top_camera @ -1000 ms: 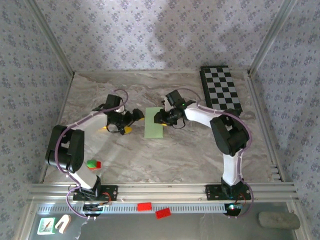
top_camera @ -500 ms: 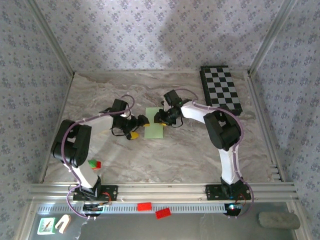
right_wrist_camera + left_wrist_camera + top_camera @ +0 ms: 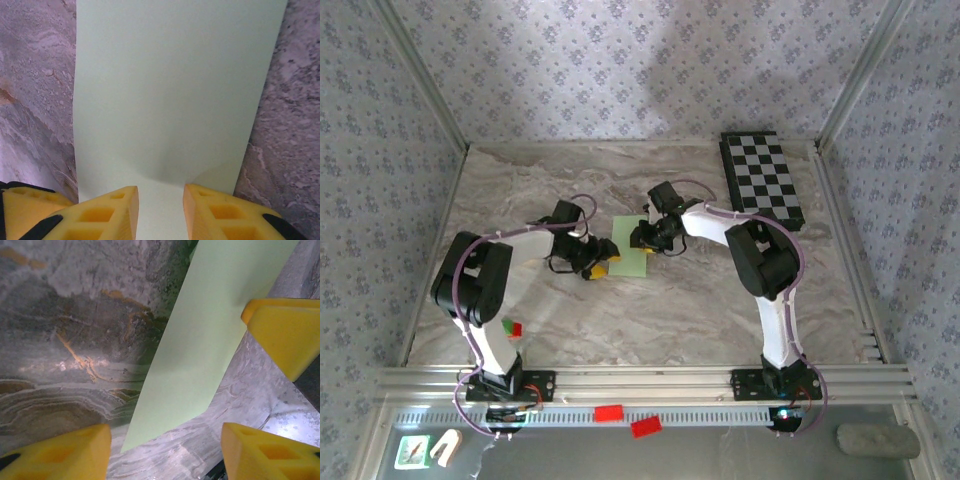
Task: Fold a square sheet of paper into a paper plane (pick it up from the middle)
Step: Third fold the triangle at the center of the table.
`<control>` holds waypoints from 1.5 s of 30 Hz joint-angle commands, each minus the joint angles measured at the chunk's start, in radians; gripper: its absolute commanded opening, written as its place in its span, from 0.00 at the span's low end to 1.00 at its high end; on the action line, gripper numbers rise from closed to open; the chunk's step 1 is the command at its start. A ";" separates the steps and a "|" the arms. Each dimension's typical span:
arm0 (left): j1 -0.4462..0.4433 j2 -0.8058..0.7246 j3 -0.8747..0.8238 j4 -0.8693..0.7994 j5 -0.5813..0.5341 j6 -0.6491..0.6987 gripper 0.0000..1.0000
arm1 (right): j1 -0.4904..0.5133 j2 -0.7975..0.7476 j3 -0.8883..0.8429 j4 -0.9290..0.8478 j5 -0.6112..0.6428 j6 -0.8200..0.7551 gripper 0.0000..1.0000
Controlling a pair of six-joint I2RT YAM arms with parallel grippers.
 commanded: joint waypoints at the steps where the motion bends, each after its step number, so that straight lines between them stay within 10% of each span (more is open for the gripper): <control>1: -0.008 0.013 0.021 -0.011 0.025 0.010 0.56 | -0.007 0.030 -0.014 -0.044 0.038 -0.012 0.31; 29: 0.035 0.172 0.193 0.062 0.118 0.042 0.46 | -0.017 0.020 -0.033 -0.015 0.004 -0.007 0.30; 45: 0.037 0.189 0.196 0.046 0.108 0.018 0.18 | -0.018 -0.034 -0.043 0.029 0.006 -0.030 0.38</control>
